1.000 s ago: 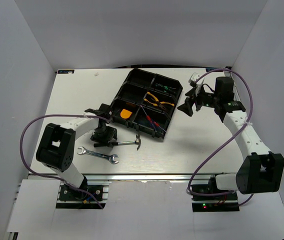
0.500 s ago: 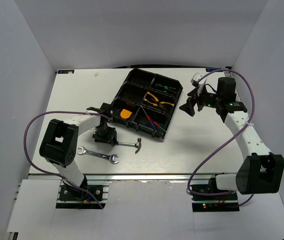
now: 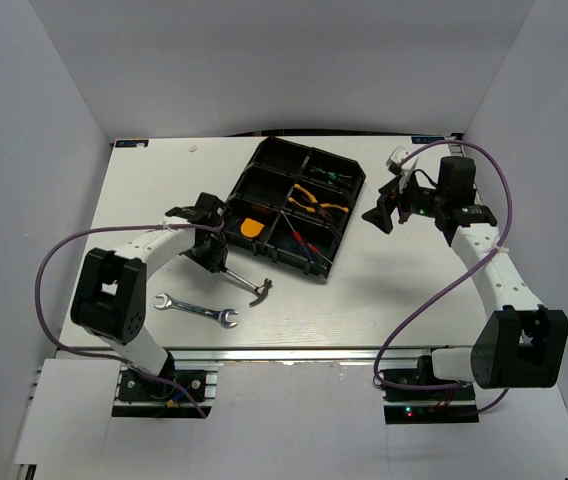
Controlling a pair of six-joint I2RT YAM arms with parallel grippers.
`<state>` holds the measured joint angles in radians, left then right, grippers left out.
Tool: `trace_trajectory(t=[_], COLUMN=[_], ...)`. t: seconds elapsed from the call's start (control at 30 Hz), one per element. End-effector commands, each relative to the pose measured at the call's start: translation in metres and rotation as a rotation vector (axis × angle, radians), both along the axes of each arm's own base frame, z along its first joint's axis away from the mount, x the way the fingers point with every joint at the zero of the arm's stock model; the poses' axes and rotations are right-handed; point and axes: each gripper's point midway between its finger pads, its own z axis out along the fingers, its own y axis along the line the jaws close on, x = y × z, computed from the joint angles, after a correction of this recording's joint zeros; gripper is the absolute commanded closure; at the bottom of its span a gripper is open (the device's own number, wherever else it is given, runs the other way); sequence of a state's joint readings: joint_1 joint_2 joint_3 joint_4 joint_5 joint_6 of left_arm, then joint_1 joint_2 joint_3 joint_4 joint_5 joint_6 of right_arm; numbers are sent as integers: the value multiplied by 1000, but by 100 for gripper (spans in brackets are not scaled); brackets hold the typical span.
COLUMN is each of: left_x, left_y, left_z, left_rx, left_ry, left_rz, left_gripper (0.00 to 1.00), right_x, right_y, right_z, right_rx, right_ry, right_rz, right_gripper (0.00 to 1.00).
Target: Sort the tools into containers
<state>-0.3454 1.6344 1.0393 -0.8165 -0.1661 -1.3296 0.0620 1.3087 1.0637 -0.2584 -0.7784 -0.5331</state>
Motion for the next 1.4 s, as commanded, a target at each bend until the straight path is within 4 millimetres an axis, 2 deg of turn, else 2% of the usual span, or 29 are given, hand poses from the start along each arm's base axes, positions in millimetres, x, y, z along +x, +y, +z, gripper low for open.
trace_trajectory(t=[0.0, 0.1, 0.23, 0.43, 0.73, 0.83, 0.87, 0.93, 1.0, 1.03, 1.07, 1.1, 1.17, 1.37], left_x=[29, 31, 33, 35, 39, 40, 40, 41, 41, 42, 42, 42, 40, 35], left_y=[2, 6, 5, 3, 1, 0, -1, -2, -4, -6, -7, -8, -10, -13], left_z=[56, 80, 102, 115, 125, 125, 124, 124, 123, 125, 126, 125, 131, 149], left_rx=[7, 14, 8, 0, 5, 7, 11, 9, 10, 5, -2, 0, -11, -12], left_ry=[-209, -283, -346, -398, -447, -462, -463, -471, -479, -495, -506, -520, -546, -627], left_rz=[-59, -77, -109, -155, -208, -233, -249, -265, -295, -307, -320, -344, -364, -446], left_gripper=[100, 100, 100, 100, 100, 100, 100, 100, 100, 100, 100, 100, 100, 100], right_x=[0, 1, 2, 3, -2, -28, -44, -65, -73, -84, -82, -90, -84, -71], right_y=[1, 0, 1, 1, 6, 26, 38, 61, 78, 95, 103, 117, 129, 148], right_z=[15, 13, 14, 16, 18, 17, 22, 12, 3, -2, -7, -9, -7, -1], right_rx=[18, 19, 23, 26, 49, 134, 188, 214, 190, 178, 163, 160, 152, 141], right_ry=[-57, -54, -54, -56, -45, 14, 26, 84, 72, 76, 68, 76, 72, 67], right_rz=[15, 14, 15, 17, 49, 205, 314, 425, 485, 539, 551, 589, 602, 618], right_gripper=[11, 11, 11, 11, 11, 11, 11, 11, 11, 10, 11, 10, 11, 11])
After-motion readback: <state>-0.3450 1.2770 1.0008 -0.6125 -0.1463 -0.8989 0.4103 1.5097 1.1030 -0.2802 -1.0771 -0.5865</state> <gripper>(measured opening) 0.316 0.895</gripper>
